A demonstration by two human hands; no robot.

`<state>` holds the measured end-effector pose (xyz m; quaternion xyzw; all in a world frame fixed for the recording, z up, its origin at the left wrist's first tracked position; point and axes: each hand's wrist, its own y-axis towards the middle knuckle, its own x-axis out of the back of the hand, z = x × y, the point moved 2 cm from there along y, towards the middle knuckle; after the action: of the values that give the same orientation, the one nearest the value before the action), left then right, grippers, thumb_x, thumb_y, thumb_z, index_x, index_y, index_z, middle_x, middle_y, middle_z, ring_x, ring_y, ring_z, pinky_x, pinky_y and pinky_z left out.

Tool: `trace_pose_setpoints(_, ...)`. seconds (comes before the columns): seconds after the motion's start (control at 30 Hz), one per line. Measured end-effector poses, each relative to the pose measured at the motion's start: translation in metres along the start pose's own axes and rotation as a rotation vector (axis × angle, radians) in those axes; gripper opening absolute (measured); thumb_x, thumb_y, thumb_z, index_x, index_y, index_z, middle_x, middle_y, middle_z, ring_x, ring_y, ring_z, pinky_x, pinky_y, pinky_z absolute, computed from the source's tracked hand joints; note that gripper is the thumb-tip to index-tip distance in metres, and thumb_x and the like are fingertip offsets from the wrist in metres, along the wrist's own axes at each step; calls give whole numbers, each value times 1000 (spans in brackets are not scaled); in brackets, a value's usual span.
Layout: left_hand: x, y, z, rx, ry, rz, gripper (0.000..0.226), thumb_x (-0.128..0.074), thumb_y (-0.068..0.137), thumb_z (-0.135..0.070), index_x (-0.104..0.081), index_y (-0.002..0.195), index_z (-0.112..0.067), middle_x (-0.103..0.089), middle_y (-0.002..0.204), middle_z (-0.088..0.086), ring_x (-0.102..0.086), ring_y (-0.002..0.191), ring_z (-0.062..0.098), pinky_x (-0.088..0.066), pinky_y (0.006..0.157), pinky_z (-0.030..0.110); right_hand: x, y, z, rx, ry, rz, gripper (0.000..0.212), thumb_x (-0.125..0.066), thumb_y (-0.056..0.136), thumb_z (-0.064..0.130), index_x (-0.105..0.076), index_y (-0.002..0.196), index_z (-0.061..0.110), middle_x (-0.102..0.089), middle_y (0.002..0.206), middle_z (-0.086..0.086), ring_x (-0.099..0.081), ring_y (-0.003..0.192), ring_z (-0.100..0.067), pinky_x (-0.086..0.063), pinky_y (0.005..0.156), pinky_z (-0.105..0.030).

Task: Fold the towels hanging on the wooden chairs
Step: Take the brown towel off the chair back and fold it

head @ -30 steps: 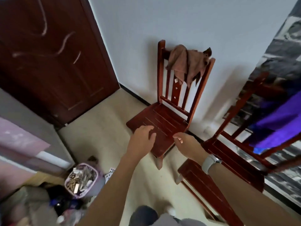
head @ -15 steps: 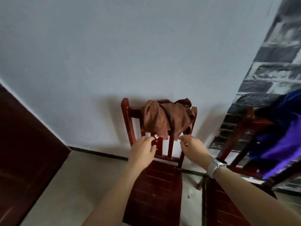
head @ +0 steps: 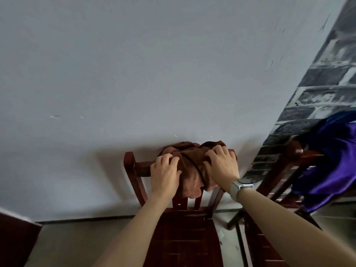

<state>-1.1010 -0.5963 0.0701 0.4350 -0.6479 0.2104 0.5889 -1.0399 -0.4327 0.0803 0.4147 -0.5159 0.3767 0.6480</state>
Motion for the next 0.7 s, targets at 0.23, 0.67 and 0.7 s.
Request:
trace_pose_setpoints(0.23,9,4,16,-14,-345,-124,11,-66,80,-10,-71,90,-7,-65,98,6,-58,95,25,-46,80,32,24,-37,27,157,701,-228,3,-63,80,9,-64,79,10,-59,86,0,-56,83,-15,-45,74,-28)
trace_pose_setpoints(0.67,44,-24,24,255,-851,-298,13,-45,92,1,-57,94,-3,-59,90,-5,-55,87,1,-38,80,4,-6,-3,14,48,208,170,71,-52,84,36,-17,144,27,-21,151,-4,-29,129,-30,-33,103,-43)
trace_pose_setpoints(0.7,47,-30,27,298,-873,-296,13,-43,93,0,-55,95,-6,-56,88,-7,-54,85,1,-38,78,7,-8,-1,14,46,167,187,70,-50,85,36,-16,145,26,-22,151,-5,-28,129,-31,-32,104,-43)
